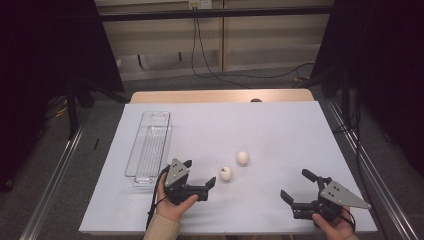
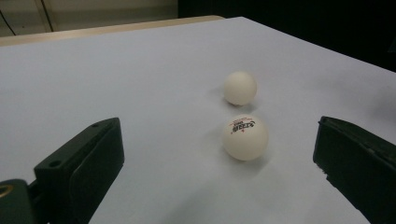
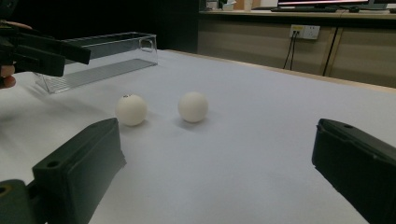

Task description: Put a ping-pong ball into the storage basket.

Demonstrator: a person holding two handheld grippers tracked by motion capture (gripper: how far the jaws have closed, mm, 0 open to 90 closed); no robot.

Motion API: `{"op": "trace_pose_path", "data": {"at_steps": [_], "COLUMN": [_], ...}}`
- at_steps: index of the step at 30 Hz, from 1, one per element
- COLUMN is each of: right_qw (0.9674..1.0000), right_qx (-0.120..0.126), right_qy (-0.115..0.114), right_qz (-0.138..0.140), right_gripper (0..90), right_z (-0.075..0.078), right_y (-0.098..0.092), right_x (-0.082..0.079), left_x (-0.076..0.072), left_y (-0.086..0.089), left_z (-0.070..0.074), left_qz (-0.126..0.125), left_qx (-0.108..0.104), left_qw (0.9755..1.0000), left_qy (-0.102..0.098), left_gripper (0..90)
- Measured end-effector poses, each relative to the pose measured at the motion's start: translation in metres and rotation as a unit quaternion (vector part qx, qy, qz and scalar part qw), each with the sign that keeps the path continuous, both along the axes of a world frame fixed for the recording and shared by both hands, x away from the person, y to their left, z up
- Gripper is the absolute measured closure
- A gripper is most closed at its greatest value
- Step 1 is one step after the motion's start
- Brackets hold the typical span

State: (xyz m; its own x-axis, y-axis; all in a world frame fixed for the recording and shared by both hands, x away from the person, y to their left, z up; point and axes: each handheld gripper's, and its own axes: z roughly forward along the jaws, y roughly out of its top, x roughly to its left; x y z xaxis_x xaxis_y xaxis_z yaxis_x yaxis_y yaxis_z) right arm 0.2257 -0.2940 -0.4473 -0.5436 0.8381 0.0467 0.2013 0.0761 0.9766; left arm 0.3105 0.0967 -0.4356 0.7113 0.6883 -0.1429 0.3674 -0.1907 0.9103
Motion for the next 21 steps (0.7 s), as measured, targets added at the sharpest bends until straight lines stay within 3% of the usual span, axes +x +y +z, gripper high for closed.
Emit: {"op": "trace_pose_path", "data": {"at_steps": [21], "right_qw": [1.0000], "right_qx": [-0.002], "right_qy": [0.000], "right_qz": [0.002], "right_gripper": [1.2], "right_z": [0.000], "right_y": [0.000], "right_x": [0.000], "left_x": [0.005], "left_y": [-0.012], "left_z": [-0.003], "left_qz": [-0.012], "left_qx": [0.011], "left_qw": [0.9998], "left_qy": [0.014], "left_gripper": [1.9]}}
